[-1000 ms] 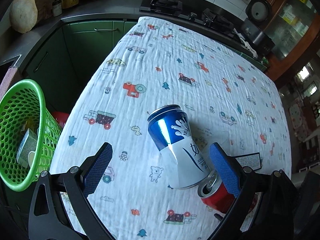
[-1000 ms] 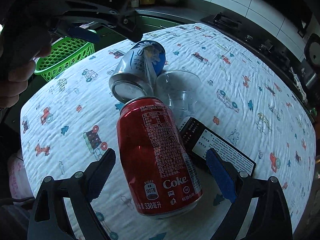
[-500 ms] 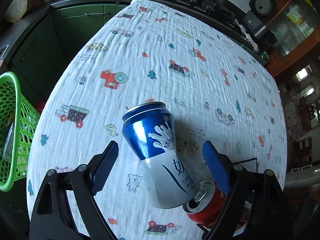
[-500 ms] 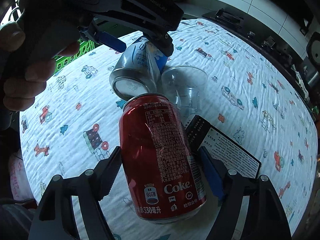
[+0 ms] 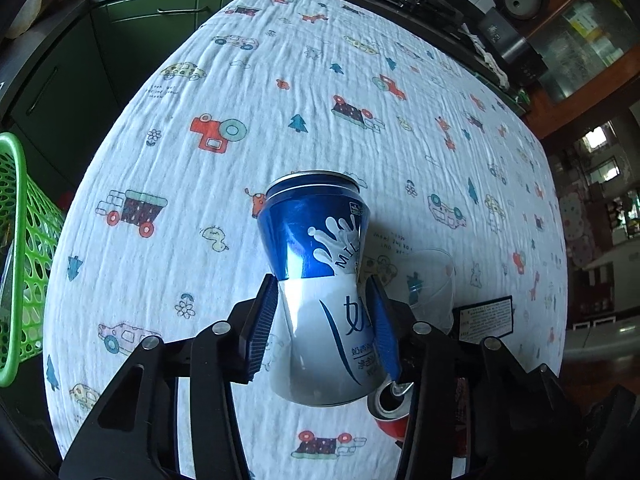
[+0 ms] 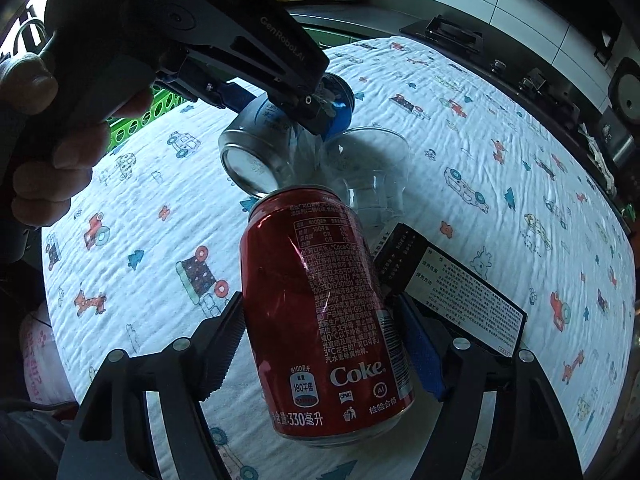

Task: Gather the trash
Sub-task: 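Grasp the blue-white can with the left gripper while the right gripper grasps the red Coke can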

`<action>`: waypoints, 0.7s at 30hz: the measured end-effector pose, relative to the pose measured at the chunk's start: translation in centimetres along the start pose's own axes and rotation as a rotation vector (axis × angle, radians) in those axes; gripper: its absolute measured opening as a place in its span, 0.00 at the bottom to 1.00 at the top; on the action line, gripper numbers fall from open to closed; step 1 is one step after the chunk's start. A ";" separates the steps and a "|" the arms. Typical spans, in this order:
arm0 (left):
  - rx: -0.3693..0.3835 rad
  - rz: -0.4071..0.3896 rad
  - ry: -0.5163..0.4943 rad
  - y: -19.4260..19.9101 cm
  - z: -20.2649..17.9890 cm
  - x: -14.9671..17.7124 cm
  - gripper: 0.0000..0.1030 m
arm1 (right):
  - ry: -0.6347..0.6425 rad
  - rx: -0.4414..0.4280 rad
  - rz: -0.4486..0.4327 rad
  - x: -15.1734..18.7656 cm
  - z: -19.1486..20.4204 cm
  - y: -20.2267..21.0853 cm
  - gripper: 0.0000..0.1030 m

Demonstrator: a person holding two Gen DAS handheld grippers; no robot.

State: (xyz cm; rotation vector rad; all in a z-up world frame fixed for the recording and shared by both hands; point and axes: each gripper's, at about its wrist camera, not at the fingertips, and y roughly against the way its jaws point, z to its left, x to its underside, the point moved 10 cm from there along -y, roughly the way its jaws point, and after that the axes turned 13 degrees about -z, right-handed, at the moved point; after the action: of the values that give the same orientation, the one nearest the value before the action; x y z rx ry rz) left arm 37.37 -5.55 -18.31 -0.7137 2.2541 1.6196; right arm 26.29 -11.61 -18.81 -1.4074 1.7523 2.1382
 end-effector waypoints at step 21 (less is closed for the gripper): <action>-0.022 -0.129 0.017 8.3 7.5 -0.3 0.38 | -0.001 -0.098 -0.076 -4.7 6.2 0.5 0.69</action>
State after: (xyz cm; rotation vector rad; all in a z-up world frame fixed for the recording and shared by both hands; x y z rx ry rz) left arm 32.68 3.64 -14.03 -0.8628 2.1563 1.5855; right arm 25.05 -4.60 -15.74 -1.4694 1.5875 2.2121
